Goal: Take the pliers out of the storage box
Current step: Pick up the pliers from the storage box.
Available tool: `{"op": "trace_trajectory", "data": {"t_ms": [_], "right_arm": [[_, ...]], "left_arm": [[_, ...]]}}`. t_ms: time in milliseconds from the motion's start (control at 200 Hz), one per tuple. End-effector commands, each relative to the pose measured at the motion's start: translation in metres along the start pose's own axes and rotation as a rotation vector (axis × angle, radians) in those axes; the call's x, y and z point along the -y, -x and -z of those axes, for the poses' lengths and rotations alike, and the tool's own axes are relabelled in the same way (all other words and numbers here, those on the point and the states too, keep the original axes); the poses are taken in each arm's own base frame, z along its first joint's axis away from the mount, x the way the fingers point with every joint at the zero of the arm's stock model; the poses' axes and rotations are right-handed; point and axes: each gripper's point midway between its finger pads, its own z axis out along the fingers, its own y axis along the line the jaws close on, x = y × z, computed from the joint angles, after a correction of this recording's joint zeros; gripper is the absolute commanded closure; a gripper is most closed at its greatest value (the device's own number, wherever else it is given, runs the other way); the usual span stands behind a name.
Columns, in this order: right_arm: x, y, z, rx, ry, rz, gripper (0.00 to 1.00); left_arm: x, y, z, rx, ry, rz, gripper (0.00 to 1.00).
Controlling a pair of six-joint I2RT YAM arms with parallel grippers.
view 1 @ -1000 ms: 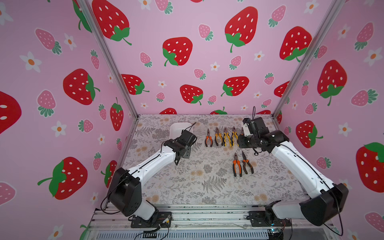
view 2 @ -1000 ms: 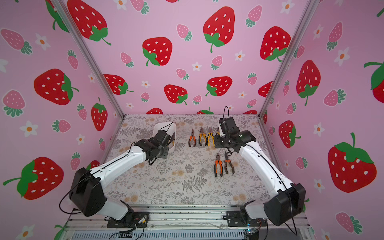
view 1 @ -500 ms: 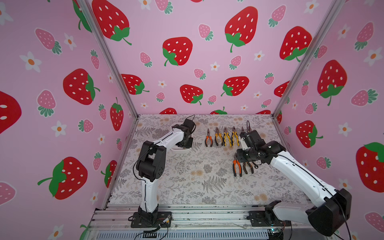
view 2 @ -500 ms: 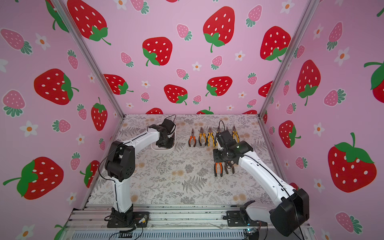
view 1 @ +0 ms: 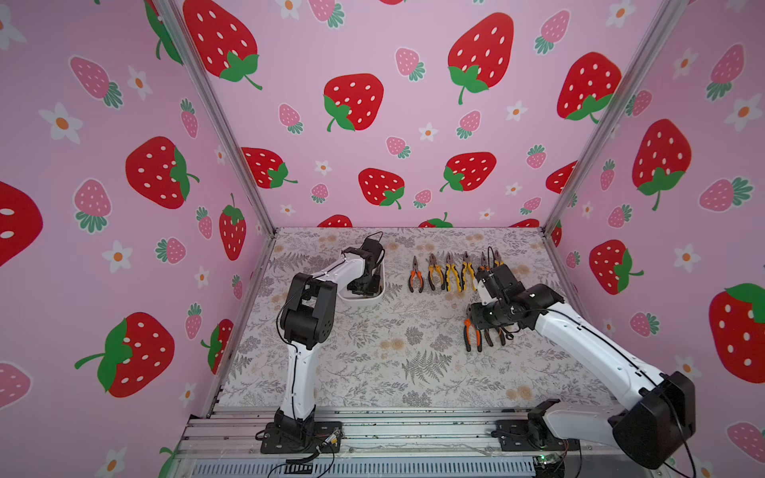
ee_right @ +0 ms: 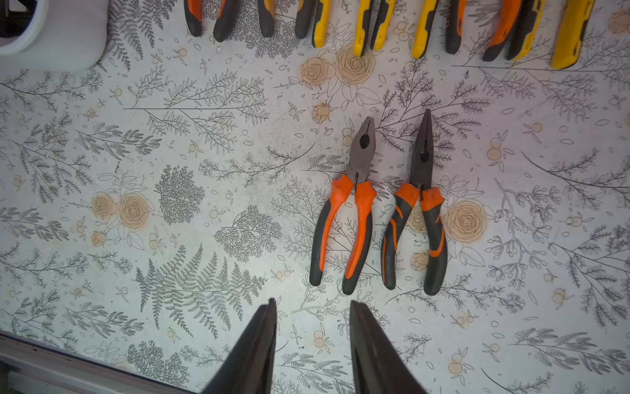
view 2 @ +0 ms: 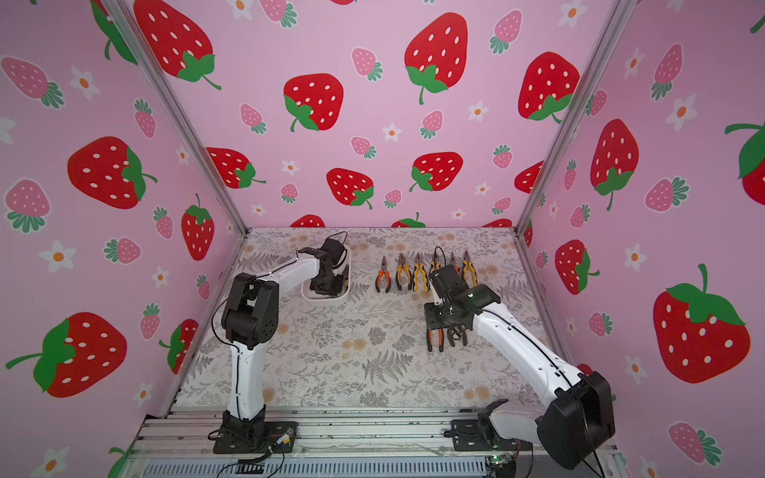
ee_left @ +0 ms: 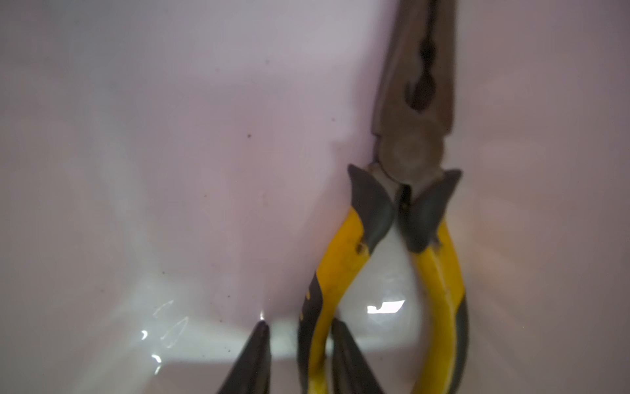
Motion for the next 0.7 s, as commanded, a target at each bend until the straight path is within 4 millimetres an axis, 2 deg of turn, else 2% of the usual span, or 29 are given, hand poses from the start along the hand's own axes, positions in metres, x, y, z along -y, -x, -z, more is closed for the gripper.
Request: {"op": "trace_trajectory", "data": {"t_ms": [0,145,270,540,695], "right_arm": [[-0.003,0.000,-0.006,-0.010,0.018,0.005,0.60],[-0.005,-0.002,-0.010,-0.023,0.024,0.000,0.60],[-0.004,-0.003,-0.010,-0.022,0.023,-0.003,0.60],[-0.006,-0.007,-0.010,-0.025,0.039,-0.018,0.60],[-0.010,-0.006,-0.007,-0.018,0.048,-0.019,0.60]], "left_arm": [[0.002,-0.004,-0.009,-0.033,-0.020,0.004,0.99],[0.000,0.002,-0.002,0.001,-0.019,0.019,1.00],[-0.004,0.011,0.015,0.051,-0.004,0.022,1.00],[-0.016,0.035,0.081,0.212,0.019,0.039,1.00],[-0.016,0.041,0.116,0.275,0.009,0.035,1.00]]}}
